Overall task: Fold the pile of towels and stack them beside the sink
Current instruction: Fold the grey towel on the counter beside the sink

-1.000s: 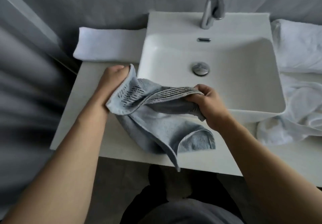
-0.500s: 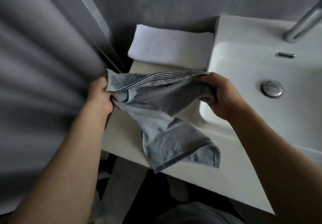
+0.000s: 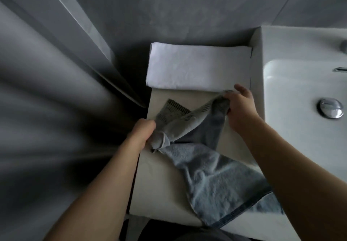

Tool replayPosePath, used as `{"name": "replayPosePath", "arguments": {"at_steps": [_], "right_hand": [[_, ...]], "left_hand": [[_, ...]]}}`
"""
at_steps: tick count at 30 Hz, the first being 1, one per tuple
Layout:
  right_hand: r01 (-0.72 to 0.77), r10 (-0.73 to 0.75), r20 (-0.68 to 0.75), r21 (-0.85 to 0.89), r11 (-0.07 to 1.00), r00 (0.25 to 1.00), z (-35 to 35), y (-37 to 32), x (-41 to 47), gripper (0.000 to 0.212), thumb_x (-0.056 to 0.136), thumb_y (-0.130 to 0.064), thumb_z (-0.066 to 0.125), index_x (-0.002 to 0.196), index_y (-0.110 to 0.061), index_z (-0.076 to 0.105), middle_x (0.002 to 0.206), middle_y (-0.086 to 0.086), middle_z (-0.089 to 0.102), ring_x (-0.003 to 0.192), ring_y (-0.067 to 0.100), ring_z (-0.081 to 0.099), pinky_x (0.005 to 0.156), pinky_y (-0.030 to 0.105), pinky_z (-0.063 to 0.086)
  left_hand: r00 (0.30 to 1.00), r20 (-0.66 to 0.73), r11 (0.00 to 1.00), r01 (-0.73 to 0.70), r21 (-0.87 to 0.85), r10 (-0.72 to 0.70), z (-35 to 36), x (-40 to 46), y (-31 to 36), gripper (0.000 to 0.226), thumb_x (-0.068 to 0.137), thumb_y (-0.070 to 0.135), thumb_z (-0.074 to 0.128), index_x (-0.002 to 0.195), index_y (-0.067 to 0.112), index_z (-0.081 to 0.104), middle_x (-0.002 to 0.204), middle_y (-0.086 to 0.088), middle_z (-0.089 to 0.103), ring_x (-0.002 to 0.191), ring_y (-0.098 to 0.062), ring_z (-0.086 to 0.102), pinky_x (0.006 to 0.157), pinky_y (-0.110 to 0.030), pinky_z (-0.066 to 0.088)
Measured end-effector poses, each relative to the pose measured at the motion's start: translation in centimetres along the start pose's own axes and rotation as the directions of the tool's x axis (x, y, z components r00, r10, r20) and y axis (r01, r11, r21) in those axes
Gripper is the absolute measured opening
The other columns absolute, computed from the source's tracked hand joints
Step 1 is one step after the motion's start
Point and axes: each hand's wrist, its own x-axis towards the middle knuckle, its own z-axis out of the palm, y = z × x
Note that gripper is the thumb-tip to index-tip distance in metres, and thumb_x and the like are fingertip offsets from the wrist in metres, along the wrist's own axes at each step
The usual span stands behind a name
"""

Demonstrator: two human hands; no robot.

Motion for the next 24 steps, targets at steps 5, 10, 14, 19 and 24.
{"name": "replayPosePath", "arguments": {"at_steps": [5,10,14,19,24], "right_hand": [[-0.252,0.267,-0.244,0.092,0.963,0.932,1.6,2.4,1.0,0.076,0.078,-0.016,0.074,0.142,-0.017,0.032,0.099,0.014,0.057,0.082,0.029,0.063,0.077,0.045,0.057],[-0.360,0.331,-0.234,-0.093,0.928,0.914,1.6,3.3,1.6,0.035,0.080,-0.026,0.074,0.104,-0.003,0.065,0.087,0.015,0.068,0.079,0.029,0.066,0.080,0.043,0.058],[0.031,-0.136,-0.364,-0.278,0.960,0.922,1.7,2.3,1.6,0.024,0.087,-0.011,0.052,0.111,-0.011,0.057,0.087,0.000,0.058,0.081,0.015,0.054,0.074,0.028,0.043],[0.481,-0.720,-0.205,-0.620,0.619,0.663,1.7,-2.8,1.4,0.027,0.082,-0.004,0.038,0.092,-0.015,0.060,0.098,0.003,0.053,0.083,0.005,0.044,0.079,0.005,0.029],[0.355,-0.659,0.136,-0.911,0.211,0.740,2.9,-8.0,5.7,0.042,0.084,-0.001,0.041,0.123,-0.012,0.053,0.135,0.014,0.037,0.098,0.039,0.054,0.081,0.041,0.045]], "left_hand": [[0.969,-0.166,0.981,-0.166,0.105,0.181,1.8,2.6,2.8,0.052,0.088,0.049,0.062,0.117,0.006,0.058,0.114,-0.012,0.066,0.105,-0.034,0.063,0.091,-0.043,0.053],[0.942,-0.072,0.901,-0.288,0.324,0.327,4.3,3.3,4.0,0.040,0.095,0.043,0.058,0.111,0.007,0.057,0.109,-0.014,0.066,0.102,-0.037,0.064,0.074,-0.035,0.046],[0.839,0.089,0.824,-0.544,0.158,0.537,2.6,2.8,4.6,0.028,0.099,0.028,0.054,0.082,0.007,0.058,0.064,0.000,0.055,0.057,-0.014,0.051,0.055,-0.035,0.039],[0.714,-0.173,0.683,-0.700,-0.210,0.679,-3.2,1.5,7.7,0.023,0.090,0.045,0.056,0.078,0.025,0.059,0.068,0.010,0.054,0.063,-0.006,0.048,0.056,-0.025,0.040],[0.636,-0.367,0.684,-0.729,0.002,0.679,-4.4,5.2,15.6,0.025,0.099,0.029,0.051,0.086,0.008,0.056,0.076,0.002,0.057,0.073,-0.016,0.051,0.068,-0.035,0.041]]}}
